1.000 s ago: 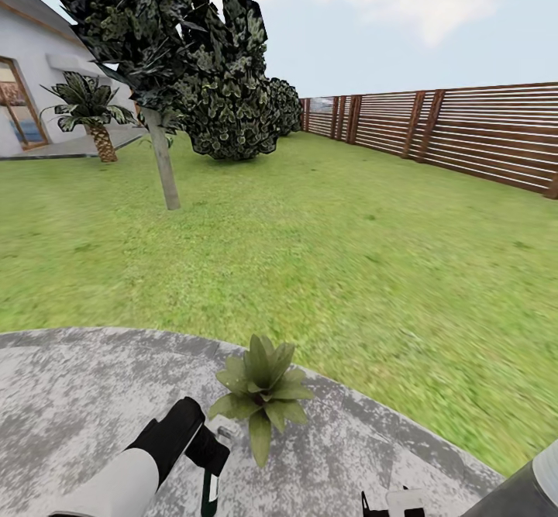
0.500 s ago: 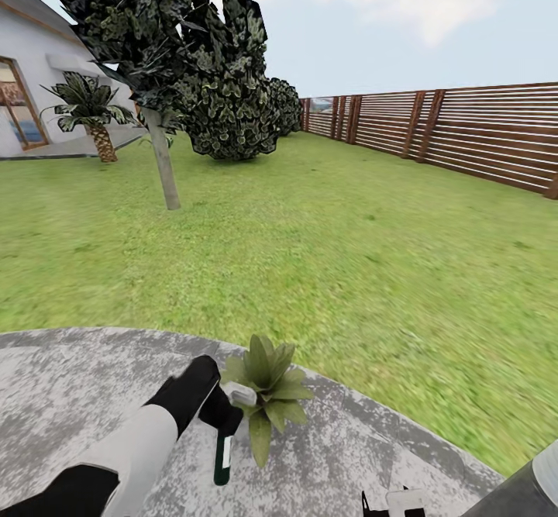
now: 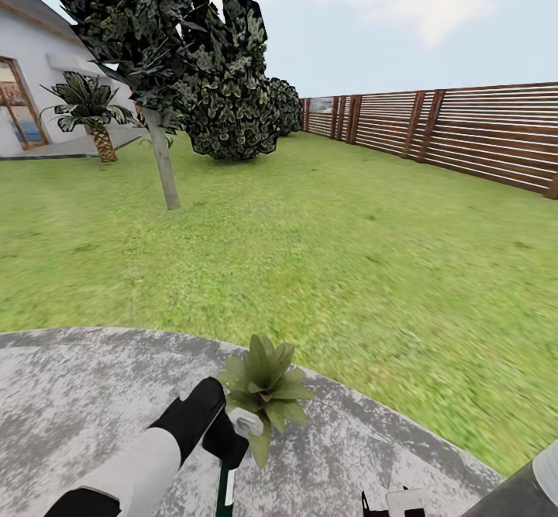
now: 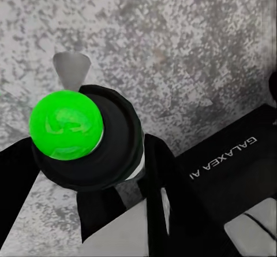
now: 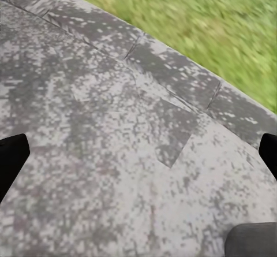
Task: Pick up the pesticide atomizer in the garden and spray insectifuge to fully cover both potted plants in the garden.
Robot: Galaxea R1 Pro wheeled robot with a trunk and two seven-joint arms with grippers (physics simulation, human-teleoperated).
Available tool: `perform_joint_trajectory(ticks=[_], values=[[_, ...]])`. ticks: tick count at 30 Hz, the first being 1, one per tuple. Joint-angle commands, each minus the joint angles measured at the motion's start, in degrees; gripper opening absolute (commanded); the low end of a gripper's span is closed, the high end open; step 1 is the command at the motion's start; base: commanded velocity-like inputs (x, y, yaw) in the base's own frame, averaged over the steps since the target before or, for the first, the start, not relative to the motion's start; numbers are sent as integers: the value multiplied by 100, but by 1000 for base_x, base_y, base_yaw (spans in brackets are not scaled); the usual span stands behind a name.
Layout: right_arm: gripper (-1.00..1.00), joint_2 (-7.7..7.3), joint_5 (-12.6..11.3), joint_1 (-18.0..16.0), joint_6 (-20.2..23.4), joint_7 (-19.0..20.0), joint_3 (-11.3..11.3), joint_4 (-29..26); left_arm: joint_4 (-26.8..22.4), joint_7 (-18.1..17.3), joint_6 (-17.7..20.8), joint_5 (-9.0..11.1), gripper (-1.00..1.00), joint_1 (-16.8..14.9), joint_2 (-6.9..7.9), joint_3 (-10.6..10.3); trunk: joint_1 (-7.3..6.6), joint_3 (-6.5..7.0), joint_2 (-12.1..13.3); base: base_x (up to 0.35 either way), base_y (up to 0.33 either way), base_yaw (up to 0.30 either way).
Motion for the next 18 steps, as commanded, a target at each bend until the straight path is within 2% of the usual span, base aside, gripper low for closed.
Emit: perform_joint_trajectory(ticks=[1, 8, 11, 13, 18], values=[[100, 1, 62, -4, -5, -55, -8, 5, -9, -91, -1, -86, -100, 9, -35, -20, -1, -5, -2, 0, 0, 0], [100, 1, 60, -4, -5, -57, -10, 5, -31, -61, -2, -150, -100, 129, 16, -69, -1, -5, -2, 0, 0, 0], [100, 6, 60, -4, -5, -57, -9, 5, -85, -7, 11, -316, -100, 156, 54, -56, -1, -6, -2, 0, 0, 0], [100, 4, 60, -4, -5, -57, -10, 5, -100, 0, 16, -397, -100, 147, 88, -45, 43, -52, -82, 0, 0, 0], [100, 10, 60, -4, -5, -57, -7, 5, -103, 7, 25, -425, -100, 121, 93, -44, 153, -184, -283, 0, 0, 0]])
